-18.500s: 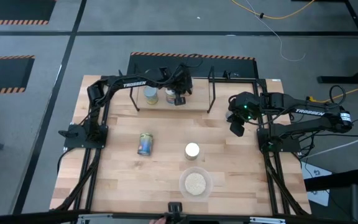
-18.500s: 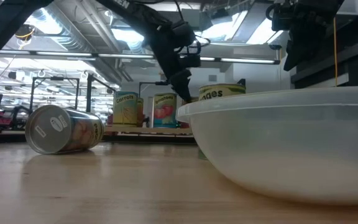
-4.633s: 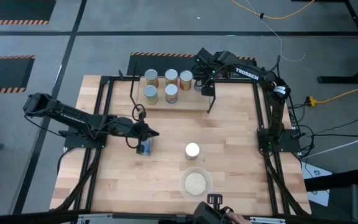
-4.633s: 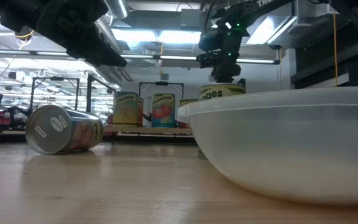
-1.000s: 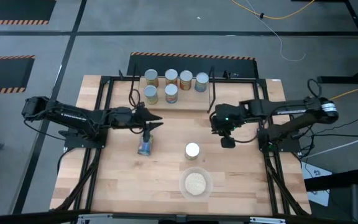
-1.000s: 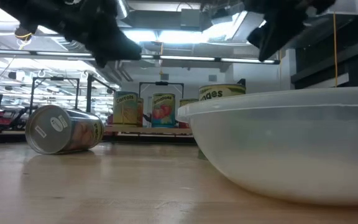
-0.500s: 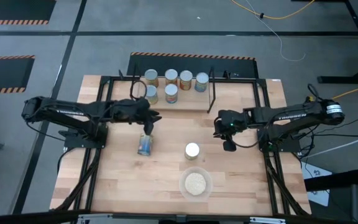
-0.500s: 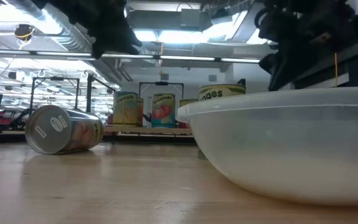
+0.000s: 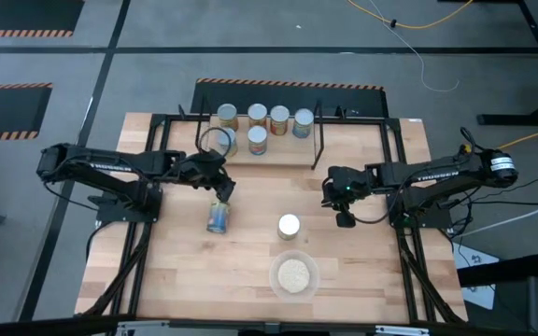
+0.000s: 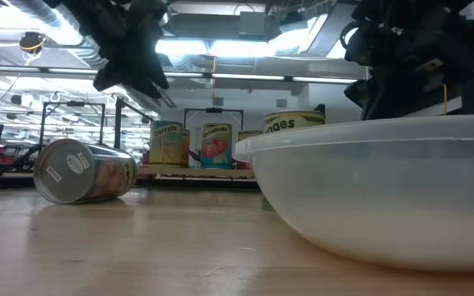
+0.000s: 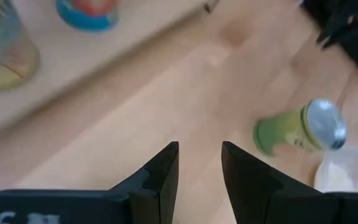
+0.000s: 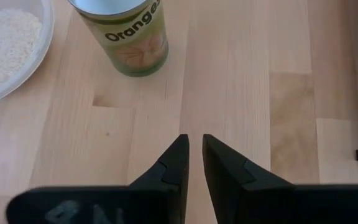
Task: Pick and place cans onto a shelf
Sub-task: Put the canned peaches on the shelf
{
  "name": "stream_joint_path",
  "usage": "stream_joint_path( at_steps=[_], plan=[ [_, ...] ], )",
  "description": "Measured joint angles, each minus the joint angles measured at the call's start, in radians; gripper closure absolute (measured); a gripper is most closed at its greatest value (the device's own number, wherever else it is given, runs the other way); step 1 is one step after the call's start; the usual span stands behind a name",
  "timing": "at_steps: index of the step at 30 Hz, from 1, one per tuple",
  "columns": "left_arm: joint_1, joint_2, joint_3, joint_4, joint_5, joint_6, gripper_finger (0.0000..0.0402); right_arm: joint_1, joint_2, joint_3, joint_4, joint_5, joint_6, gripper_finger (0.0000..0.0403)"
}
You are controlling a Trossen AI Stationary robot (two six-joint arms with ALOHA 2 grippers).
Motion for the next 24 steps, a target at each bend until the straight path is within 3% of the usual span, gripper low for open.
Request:
stream_joint_path(
  at_steps=[10,24],
  plan=[
    [0.000,0.187,0.000,0.069,0.145,0.000,0.0287,0.000,0.000,0.000,0.030,-0.001,-0.022,0.0350],
    [0.000,0.350,0.089,-0.092,0.135,0.058,0.0287,0.000,0.000,0.000,0.032,-0.003,-0.022,0.0350]
  ],
)
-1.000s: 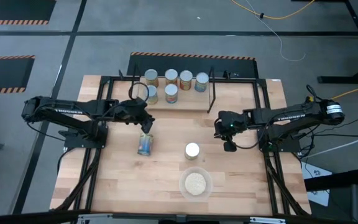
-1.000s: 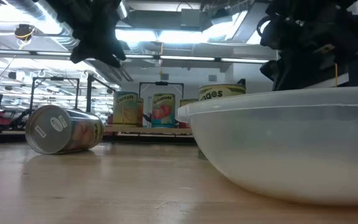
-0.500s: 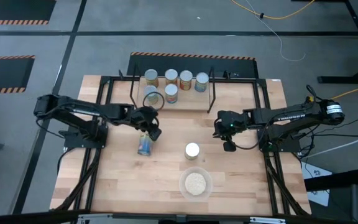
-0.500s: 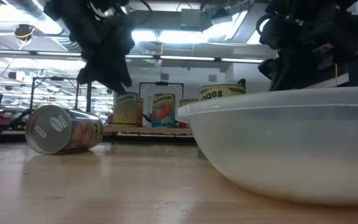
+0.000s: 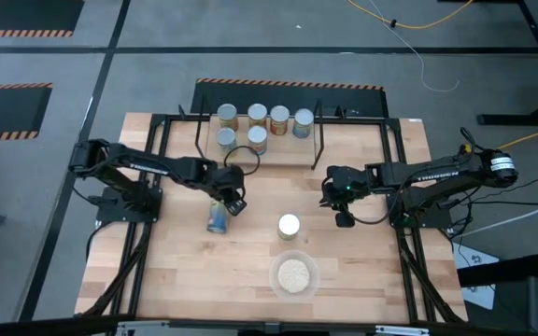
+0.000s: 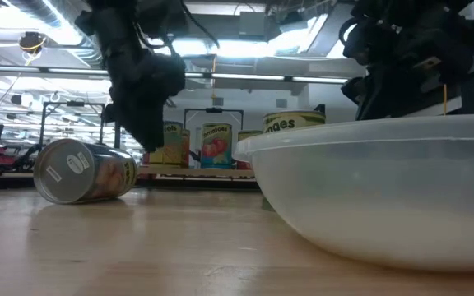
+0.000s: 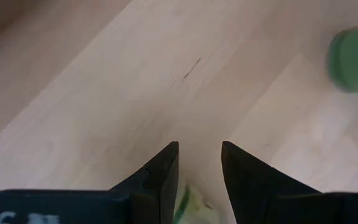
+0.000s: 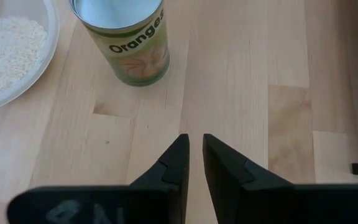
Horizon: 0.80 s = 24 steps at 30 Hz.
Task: Pick and place cans onto a shelf
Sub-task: Put the canned peaches on the shelf
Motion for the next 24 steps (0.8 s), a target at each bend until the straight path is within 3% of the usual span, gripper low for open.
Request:
stream_joint_path(
  at_steps=[16,24],
  plan=[
    [0.000,0.063,0.000,-0.072,0.070,-0.002,0.0287,0.000,0.000,0.000,0.001,0.000,0.002,0.0350],
    [0.000,0.063,0.000,-0.126,0.166,-0.003,0.0287,0.000,0.000,0.000,0.001,0.000,0.002,0.0350]
  ],
)
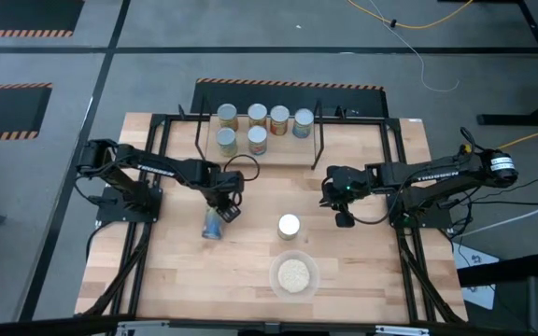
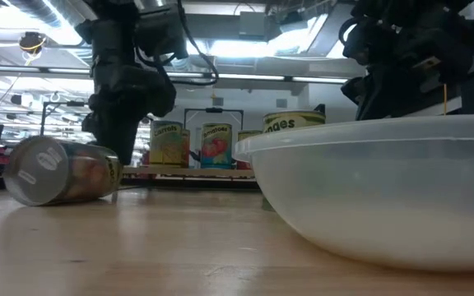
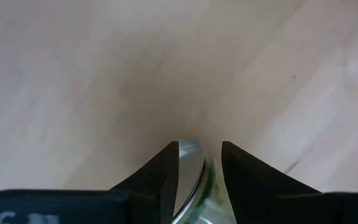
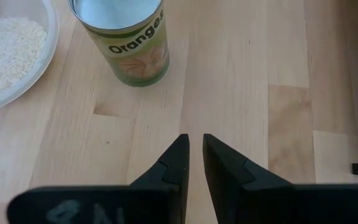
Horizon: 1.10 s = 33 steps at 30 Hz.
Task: Pick and place cans onto a shelf
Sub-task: Put the canned peaches on the shelf
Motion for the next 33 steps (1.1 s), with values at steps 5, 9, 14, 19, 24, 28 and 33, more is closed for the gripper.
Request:
stream_joint_path(
  at_steps=[5,9,14,19,24,28,33],
  plan=[
    [0.000,0.000,0.000,-0.033,0.028,0.031,0.0287,0.000,0.000,0.000,0.000,0.000,0.000,0.0350],
    [0.000,0.000,0.000,-0.065,0.048,0.032,0.0287,0.000,0.000,0.000,0.000,0.000,-0.001,0.0350],
    [0.000,0.000,0.000,-0.090,0.071,0.032,0.0287,0.000,0.000,0.000,0.000,0.000,-0.002,0.0350],
    [0.000,0.000,0.000,-0.092,0.072,0.032,0.0290,0.000,0.000,0.000,0.000,0.000,-0.003,0.0350],
    [0.000,0.000,0.000,-0.092,0.071,0.032,0.0310,0.000,0.000,0.000,0.000,0.000,-0.005,0.0350],
    [0.000,0.000,-0.001,-0.092,0.070,0.032,0.0328,0.000,0.000,0.000,0.000,0.000,-0.006,0.0350],
    [0.000,0.000,-0.001,-0.092,0.069,0.032,0.0350,0.000,0.000,0.000,-0.001,0.000,-0.006,0.0350]
  ],
)
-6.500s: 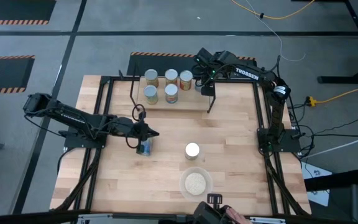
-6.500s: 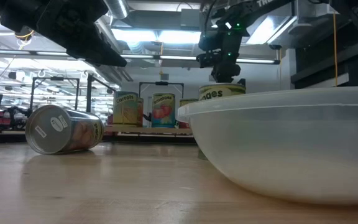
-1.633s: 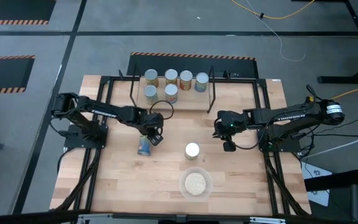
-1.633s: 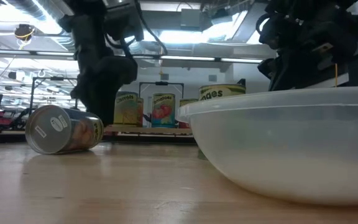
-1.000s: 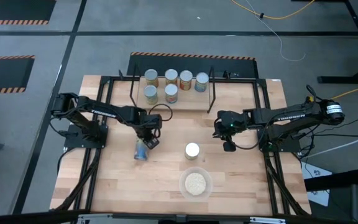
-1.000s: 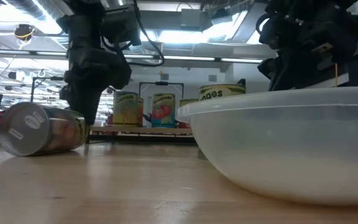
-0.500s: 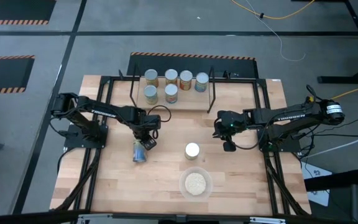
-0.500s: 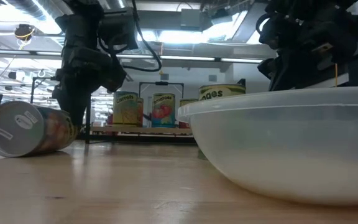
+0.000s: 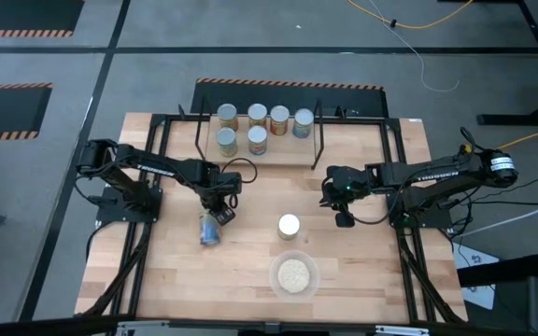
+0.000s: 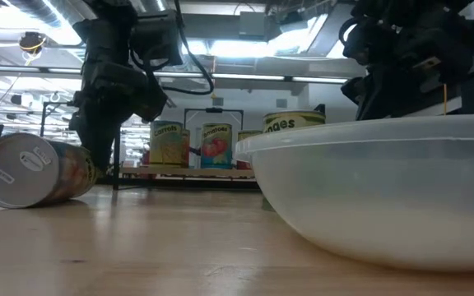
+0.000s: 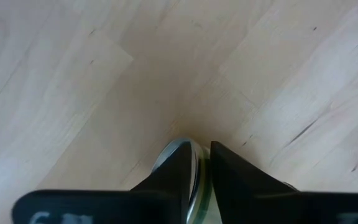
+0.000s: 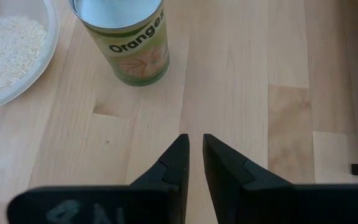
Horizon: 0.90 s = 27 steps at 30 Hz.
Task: Pick and place cans onto a shelf
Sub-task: Put the canned peaches on the shelf
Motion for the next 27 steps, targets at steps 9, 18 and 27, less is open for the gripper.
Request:
stream_joint_path(
  at_steps=[9,18,27],
  plan=[
    [0.000,0.000,0.000,0.000,0.001,0.000,0.0389,0.000,0.000,0.000,0.000,0.000,0.003,0.0350],
    [0.000,0.000,0.000,0.000,0.001,-0.001,0.0391,0.000,0.000,0.000,0.000,0.000,0.003,0.0350],
    [0.007,0.000,0.000,0.000,0.042,-0.043,0.0332,0.000,0.000,0.000,0.000,0.000,0.001,0.0350]
  ],
)
